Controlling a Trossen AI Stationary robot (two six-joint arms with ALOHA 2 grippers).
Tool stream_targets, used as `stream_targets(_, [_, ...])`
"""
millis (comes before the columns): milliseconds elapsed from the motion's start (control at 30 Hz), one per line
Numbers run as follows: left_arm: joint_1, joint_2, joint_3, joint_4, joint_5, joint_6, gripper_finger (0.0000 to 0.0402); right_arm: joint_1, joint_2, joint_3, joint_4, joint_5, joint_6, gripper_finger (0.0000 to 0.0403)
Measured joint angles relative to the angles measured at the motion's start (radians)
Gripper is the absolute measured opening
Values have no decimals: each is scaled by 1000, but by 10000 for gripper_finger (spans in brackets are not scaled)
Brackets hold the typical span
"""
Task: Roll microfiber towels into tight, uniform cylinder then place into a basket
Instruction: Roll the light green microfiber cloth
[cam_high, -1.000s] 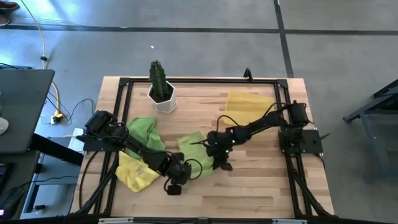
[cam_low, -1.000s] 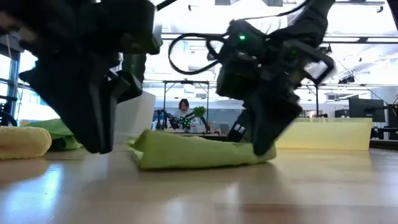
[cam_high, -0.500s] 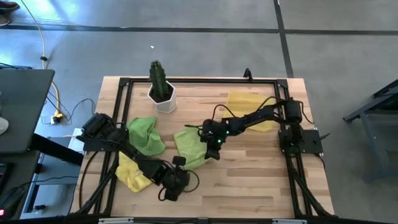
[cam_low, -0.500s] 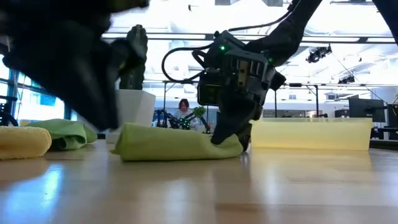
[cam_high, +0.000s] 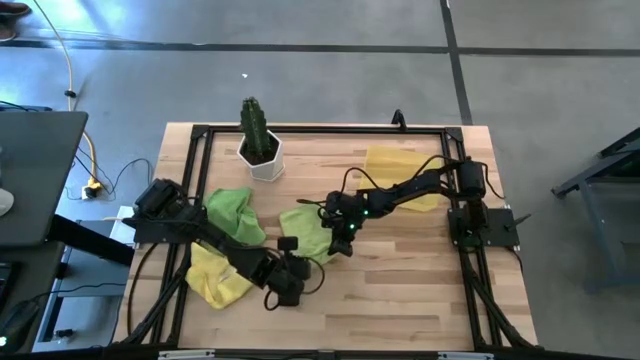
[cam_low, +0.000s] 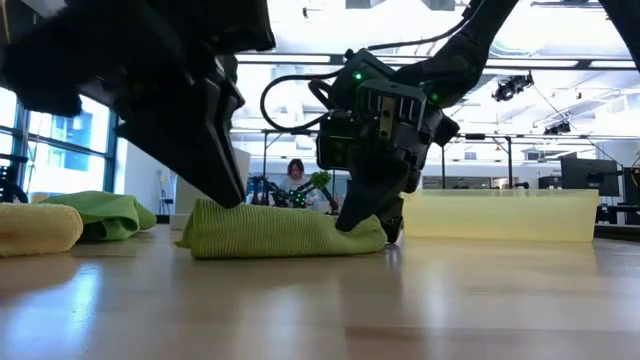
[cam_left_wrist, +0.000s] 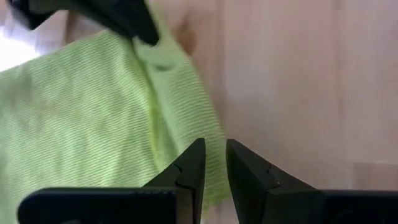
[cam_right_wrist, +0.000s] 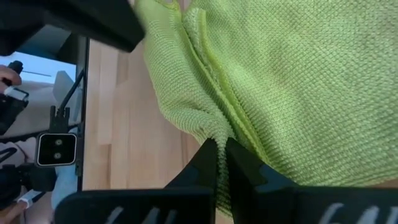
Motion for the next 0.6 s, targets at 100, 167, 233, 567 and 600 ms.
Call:
stream_targets(100, [19, 0, 0, -36, 12, -8, 56, 0, 0, 0, 0, 7, -2, 0])
stream_targets(167, [32, 0, 0, -61, 20, -25, 56, 0, 0, 0, 0, 9, -3, 0])
stream_targets(233, [41, 0, 0, -80, 28, -41, 56, 0, 0, 0, 1, 8, -4, 0])
stream_targets(567, [53, 1, -1, -84, 54, -73, 56, 1, -19, -3, -5, 6, -68, 25])
stream_targets(600, [54, 7, -1, -82, 54, -80, 56, 1, -26, -4, -9, 9, -71, 32])
